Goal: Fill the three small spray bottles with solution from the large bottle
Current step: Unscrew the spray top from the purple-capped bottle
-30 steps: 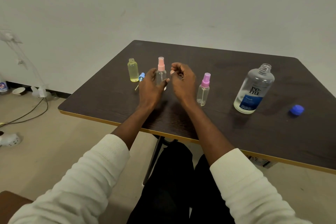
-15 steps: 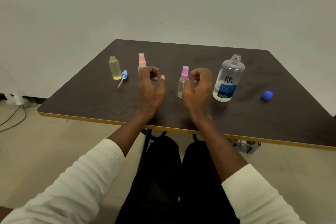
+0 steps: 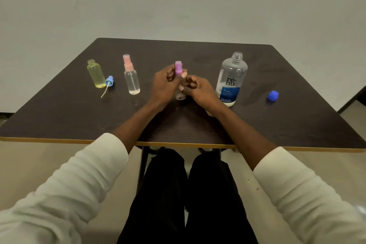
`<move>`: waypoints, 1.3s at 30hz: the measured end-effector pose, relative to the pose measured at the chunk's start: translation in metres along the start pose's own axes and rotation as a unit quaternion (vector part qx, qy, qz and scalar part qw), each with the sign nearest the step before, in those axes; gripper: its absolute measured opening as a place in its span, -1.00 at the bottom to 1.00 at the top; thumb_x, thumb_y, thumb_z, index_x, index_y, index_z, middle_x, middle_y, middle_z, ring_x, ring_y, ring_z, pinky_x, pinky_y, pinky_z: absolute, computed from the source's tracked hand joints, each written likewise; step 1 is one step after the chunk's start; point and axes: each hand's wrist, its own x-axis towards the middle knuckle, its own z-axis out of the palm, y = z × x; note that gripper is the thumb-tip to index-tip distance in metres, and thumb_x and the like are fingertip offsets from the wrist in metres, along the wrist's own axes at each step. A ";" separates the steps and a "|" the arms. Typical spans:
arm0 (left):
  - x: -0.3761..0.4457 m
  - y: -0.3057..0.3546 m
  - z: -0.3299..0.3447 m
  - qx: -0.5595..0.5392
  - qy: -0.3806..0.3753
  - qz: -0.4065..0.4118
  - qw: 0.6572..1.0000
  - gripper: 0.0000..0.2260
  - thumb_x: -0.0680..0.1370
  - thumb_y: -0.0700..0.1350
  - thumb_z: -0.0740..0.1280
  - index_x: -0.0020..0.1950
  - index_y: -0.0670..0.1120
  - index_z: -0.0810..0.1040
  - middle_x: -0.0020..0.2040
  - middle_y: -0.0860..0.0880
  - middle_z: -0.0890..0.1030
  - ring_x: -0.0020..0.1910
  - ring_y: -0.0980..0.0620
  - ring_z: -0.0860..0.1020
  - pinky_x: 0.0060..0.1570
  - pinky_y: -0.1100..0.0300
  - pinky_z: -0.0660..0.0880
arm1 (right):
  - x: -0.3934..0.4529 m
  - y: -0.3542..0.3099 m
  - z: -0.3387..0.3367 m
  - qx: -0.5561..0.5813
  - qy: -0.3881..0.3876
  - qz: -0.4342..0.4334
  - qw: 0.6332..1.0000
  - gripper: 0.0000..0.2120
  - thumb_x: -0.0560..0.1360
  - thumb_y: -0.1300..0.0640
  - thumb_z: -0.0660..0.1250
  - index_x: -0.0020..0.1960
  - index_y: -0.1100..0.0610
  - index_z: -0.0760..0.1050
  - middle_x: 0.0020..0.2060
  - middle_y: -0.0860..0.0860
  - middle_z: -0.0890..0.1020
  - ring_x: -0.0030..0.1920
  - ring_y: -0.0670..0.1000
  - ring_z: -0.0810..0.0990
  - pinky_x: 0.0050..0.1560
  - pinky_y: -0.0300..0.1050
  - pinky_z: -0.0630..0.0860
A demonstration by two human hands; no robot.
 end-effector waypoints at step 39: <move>0.054 -0.020 0.005 -0.168 0.011 -0.189 0.967 -0.77 0.49 -0.20 0.52 0.11 -0.08 0.61 -0.12 -0.05 0.69 -0.14 -0.02 0.64 -0.13 0.10 0.59 | 0.033 0.015 0.008 -0.039 0.147 -0.008 0.988 -0.75 0.40 0.08 0.53 -0.07 0.22 0.57 -0.22 0.11 0.67 -0.19 0.07 0.66 -0.08 0.15 0.62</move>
